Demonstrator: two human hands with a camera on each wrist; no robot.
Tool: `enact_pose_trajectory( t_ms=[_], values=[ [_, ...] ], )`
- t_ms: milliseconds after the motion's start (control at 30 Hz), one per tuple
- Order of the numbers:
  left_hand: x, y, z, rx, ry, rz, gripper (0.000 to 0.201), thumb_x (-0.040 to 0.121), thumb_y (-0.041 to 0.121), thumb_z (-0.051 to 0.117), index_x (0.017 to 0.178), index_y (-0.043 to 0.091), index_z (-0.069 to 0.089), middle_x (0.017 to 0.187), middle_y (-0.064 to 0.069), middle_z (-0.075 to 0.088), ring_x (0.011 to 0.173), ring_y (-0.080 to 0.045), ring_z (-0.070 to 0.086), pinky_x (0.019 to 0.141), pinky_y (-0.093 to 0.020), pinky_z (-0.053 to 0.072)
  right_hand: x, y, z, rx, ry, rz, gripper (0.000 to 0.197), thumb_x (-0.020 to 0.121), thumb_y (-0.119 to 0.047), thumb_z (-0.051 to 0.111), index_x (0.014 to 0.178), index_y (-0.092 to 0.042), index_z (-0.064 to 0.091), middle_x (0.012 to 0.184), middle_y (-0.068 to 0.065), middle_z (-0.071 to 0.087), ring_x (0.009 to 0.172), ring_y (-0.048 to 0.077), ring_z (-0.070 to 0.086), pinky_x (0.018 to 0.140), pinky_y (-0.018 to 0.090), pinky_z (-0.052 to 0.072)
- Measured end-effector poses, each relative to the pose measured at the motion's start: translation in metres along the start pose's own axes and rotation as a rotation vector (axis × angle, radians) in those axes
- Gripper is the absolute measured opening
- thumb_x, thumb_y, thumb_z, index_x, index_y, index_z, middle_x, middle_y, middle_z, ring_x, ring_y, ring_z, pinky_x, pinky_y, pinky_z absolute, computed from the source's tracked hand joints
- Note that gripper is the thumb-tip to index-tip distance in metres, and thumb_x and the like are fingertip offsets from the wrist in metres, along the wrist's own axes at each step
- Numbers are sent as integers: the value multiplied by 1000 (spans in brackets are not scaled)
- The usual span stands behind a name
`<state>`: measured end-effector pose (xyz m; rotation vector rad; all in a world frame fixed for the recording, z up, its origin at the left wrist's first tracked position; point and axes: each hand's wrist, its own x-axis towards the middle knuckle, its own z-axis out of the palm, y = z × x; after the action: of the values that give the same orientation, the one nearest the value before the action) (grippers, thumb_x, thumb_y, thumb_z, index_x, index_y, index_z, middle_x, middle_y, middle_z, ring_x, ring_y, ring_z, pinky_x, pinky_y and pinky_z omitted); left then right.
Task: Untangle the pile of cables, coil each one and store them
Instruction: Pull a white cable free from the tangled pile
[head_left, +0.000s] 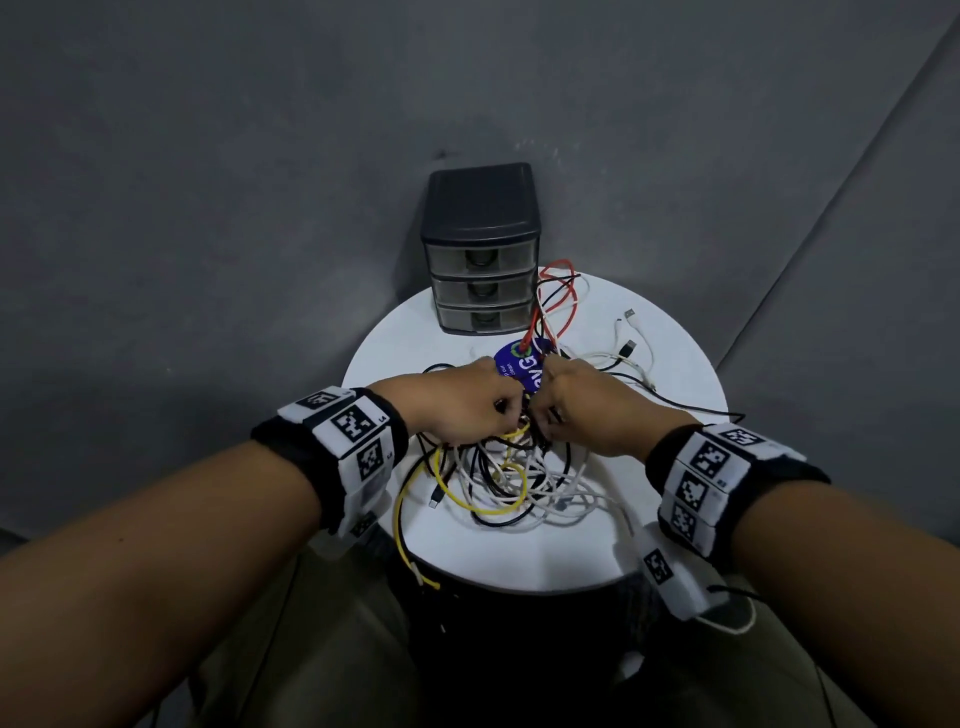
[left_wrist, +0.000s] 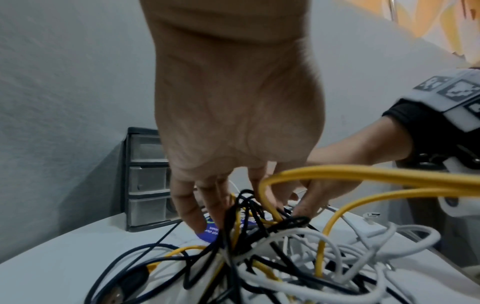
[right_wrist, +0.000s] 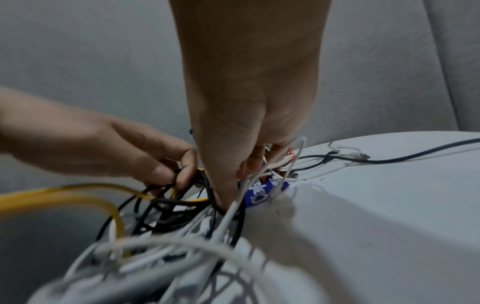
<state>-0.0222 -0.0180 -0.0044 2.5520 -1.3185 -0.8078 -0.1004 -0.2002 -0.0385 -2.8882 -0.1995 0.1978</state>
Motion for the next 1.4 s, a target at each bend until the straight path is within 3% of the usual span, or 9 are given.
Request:
enact_pose_trajectory(
  t_ms=[167, 267, 467, 567, 733, 933, 1100, 1200, 1400],
  values=[
    [8, 2, -1, -78, 192, -20, 47, 66, 72, 59, 91, 35, 44, 107, 2, 38, 106, -24, 47, 94, -43, 47, -1, -4, -21, 394, 75, -6, 11, 79, -18, 85, 78, -24, 76, 108, 8, 52, 102, 20, 52, 88, 24, 44],
    [7, 2, -8, -227, 187, 3, 33, 80, 55, 72, 96, 32, 53, 113, -1, 43, 109, -21, 50, 91, -28, 43, -9, -8, -37, 600, 136, 73, 7, 80, -13, 83, 84, -17, 78, 116, 11, 51, 106, 15, 50, 88, 8, 41],
    [-2, 3, -15, -334, 173, 65, 19, 99, 32, 63, 107, 18, 72, 119, -7, 50, 107, -4, 45, 80, -3, 32, -17, -16, -42, 1001, 297, 202, 9, 94, -6, 67, 85, -3, 68, 96, 1, 60, 81, 10, 60, 73, 20, 48],
    [-5, 9, -20, -360, 210, 97, 26, 102, 22, 60, 104, -2, 69, 108, -23, 57, 97, -17, 48, 72, -15, 37, -20, -27, -47, 1221, 262, 236, 21, 98, -2, 55, 79, -10, 60, 77, 1, 59, 67, 10, 57, 63, 20, 46],
    [-1, 5, -19, -238, 250, 64, 28, 102, 27, 59, 101, 1, 70, 115, -21, 60, 122, -22, 46, 101, -37, 39, -10, -31, -54, 299, 29, 192, 28, 88, -56, 54, 67, -43, 66, 103, -5, 49, 110, 20, 44, 99, 40, 37],
    [-6, 11, -27, -413, 271, 130, 28, 97, 24, 68, 88, -3, 65, 107, -27, 62, 89, -19, 53, 75, -27, 38, -12, -29, -57, 900, 336, 226, 32, 99, -18, 58, 71, -10, 70, 80, 21, 62, 77, 25, 52, 76, 36, 41],
    [-2, 14, -35, -326, 218, 74, 25, 94, 31, 70, 85, 9, 67, 101, -16, 64, 86, -16, 53, 74, -29, 38, -8, -34, -45, 1337, 472, 491, 29, 99, -20, 54, 74, -11, 67, 81, 13, 66, 77, 28, 60, 68, 33, 51],
    [4, 11, -33, -276, 278, 91, 34, 96, 26, 68, 66, 12, 59, 75, -8, 57, 68, -14, 49, 64, -31, 36, -9, -32, -47, 1032, 593, 434, 20, 97, -20, 61, 79, -14, 67, 84, 2, 68, 78, 19, 62, 68, 24, 50],
    [11, -1, -21, -301, 431, 5, 51, 98, 23, 65, 52, 17, 43, 57, 1, 39, 52, -12, 36, 56, -30, 28, -30, -33, -59, 331, 631, 170, 6, 84, -35, 68, 87, -31, 65, 109, -7, 49, 109, 24, 46, 93, 47, 43]
  ],
)
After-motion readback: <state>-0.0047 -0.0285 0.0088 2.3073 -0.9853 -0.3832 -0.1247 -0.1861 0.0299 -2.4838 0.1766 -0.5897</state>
